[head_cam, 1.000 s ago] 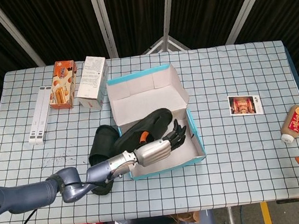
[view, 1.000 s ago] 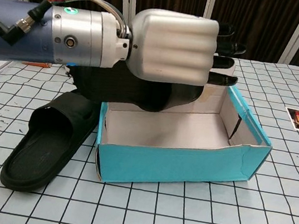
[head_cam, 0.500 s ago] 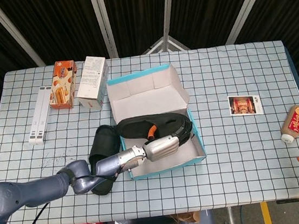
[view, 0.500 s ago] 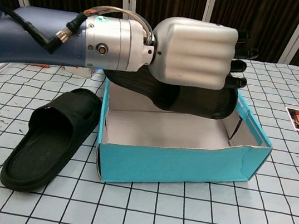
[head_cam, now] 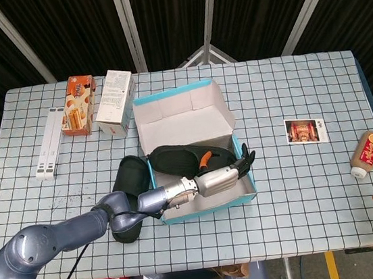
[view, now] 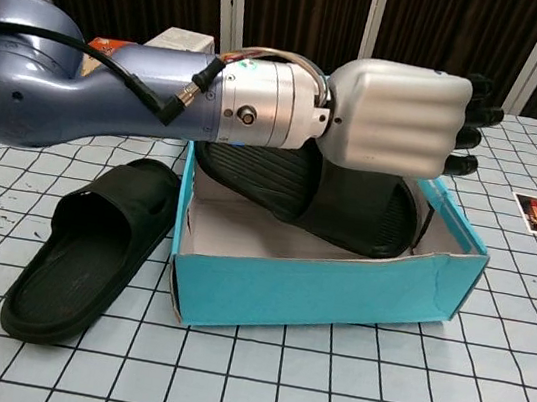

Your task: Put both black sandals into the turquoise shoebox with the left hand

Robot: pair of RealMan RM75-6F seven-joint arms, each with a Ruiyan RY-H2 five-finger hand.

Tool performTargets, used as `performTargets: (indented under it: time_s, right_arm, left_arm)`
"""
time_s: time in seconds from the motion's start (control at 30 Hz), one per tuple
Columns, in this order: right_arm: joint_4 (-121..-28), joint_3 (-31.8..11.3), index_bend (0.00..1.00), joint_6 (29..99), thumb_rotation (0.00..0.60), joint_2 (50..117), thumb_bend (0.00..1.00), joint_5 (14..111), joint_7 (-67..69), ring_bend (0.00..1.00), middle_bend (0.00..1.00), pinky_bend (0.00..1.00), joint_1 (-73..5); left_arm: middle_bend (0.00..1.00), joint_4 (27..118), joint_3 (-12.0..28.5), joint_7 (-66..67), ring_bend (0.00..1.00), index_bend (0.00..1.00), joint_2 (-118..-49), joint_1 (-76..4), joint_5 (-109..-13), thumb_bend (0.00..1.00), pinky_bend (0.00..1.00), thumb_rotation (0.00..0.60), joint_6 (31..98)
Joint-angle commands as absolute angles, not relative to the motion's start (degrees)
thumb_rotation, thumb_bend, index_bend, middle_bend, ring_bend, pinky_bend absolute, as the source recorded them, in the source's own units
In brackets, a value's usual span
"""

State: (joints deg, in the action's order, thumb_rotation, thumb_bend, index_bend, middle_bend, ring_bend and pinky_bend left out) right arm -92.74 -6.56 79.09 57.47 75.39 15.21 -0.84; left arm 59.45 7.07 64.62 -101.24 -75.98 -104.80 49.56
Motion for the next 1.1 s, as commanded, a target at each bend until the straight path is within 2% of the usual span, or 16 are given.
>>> performTargets:
  time_s: [0.03,0.33,0.43,0.57,0.7,0.87,1.1]
  right_arm:
    - [-92.62,-6.59,0.11,79.09,0.6,57.46,0.23,75.3,15.32,0.2,0.17,0.23,-0.79]
    - [-92.63,-6.56,0.11,78.72,0.6,57.45,0.23,75.33,15.29,0.2,0.17,0.23,-0.93]
    - [-92.75,-6.56,0.11,78.58,0.6,57.44,0.23,75.3,15.15,0.2,0.17,0.23,-1.01]
    - [-92.94,-6.44,0.12,78.26,0.6,57.37,0.23,75.43,14.99,0.2,0.17,0.23,-1.14]
    - [-92.98,-6.5,0.13,78.41,0.6,57.35,0.23,75.3,14.92,0.2,0.17,0.23,-1.08]
    - [-93.05,-6.51,0.13,78.45,0.6,57.37,0.23,75.12,14.64,0.2,0.17,0.23,-1.02]
    - [-93.15,-6.53,0.13,78.55,0.6,57.39,0.23,75.19,14.47,0.2,0.17,0.23,-1.03]
  left_arm:
    - [0.22,58.15,6.33,64.52,0.12,0.16,-101.77,-76.62,-105.75,0.27,0.24,0.6,49.43]
    - [0.22,57.0,5.08,65.07,0.12,0.16,-101.17,-76.41,-107.71,0.27,0.24,0.6,51.5]
    - [0.25,57.69,5.54,64.32,0.16,0.2,-101.07,-75.17,-107.02,0.27,0.25,0.6,53.5]
    - [0.33,60.89,6.86,56.4,0.2,0.25,-102.15,-71.67,-103.14,0.27,0.26,0.6,57.67]
    - [0.35,63.26,6.95,46.99,0.22,0.29,-102.14,-70.31,-102.47,0.27,0.27,0.6,61.31]
    - [0.36,69.14,8.11,40.22,0.23,0.31,-100.07,-68.46,-98.79,0.28,0.29,0.6,61.27]
    - [0.44,77.42,10.13,36.21,0.28,0.37,-96.89,-66.06,-94.47,0.31,0.36,0.6,61.43]
